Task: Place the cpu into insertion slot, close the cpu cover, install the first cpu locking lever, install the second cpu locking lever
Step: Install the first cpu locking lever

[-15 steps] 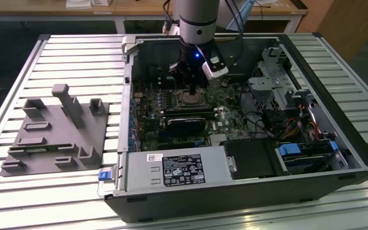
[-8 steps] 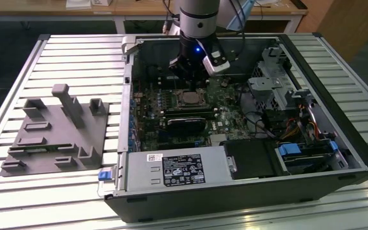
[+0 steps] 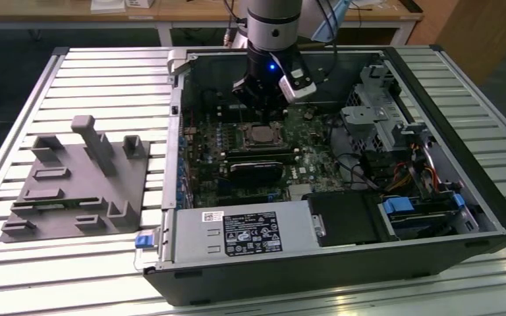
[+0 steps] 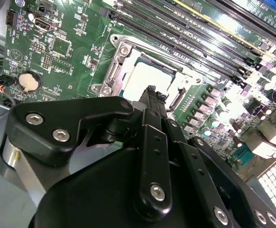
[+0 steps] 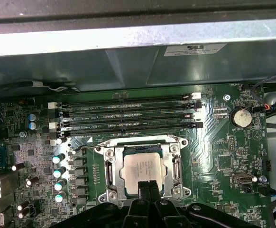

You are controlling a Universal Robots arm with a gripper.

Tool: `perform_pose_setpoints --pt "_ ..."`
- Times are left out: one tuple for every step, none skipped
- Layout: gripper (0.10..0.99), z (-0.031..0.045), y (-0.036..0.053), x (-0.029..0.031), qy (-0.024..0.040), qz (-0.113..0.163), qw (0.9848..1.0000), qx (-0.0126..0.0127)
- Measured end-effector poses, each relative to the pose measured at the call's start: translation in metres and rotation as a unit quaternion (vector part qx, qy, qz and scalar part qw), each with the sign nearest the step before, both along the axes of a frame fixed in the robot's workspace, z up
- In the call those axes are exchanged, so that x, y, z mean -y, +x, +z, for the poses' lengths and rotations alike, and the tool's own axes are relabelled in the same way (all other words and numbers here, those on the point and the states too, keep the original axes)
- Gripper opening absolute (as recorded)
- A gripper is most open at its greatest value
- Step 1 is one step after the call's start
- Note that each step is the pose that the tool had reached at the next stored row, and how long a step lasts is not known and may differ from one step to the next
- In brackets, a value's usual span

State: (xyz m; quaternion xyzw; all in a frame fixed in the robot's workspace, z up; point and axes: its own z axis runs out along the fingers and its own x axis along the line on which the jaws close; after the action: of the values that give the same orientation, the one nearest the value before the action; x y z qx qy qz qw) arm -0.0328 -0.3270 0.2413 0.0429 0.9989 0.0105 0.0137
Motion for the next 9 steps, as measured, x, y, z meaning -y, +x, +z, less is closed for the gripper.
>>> perform_pose_setpoints --pt "0.106 0.0000 0.0000 0.0000 0.0000 0.000 1.0000 0.0000" --pt "0.106 0.0000 0.0000 0.0000 0.0000 0.000 1.0000 0.0000" --pt "0.106 0.0000 0.0000 0.0000 0.0000 0.000 1.0000 0.0000" --pt "0.106 0.0001 0.0000 0.0000 0.0000 0.000 1.0000 0.0000" --pt "0.106 0.0000 0.0000 0.0000 0.0000 0.000 1.0000 0.0000" --pt "0.106 0.0001 0.0000 0.0000 0.0000 0.000 1.0000 0.0000" --pt "0.106 0.0001 0.0000 0.0000 -0.0001 0.000 1.0000 0.0000" --pt "0.106 0.0001 0.0000 0.0000 0.0000 0.000 1.0000 0.0000" --pt "0.106 0.0001 -0.0005 0.0000 -0.0001 0.000 1.0000 0.0000"
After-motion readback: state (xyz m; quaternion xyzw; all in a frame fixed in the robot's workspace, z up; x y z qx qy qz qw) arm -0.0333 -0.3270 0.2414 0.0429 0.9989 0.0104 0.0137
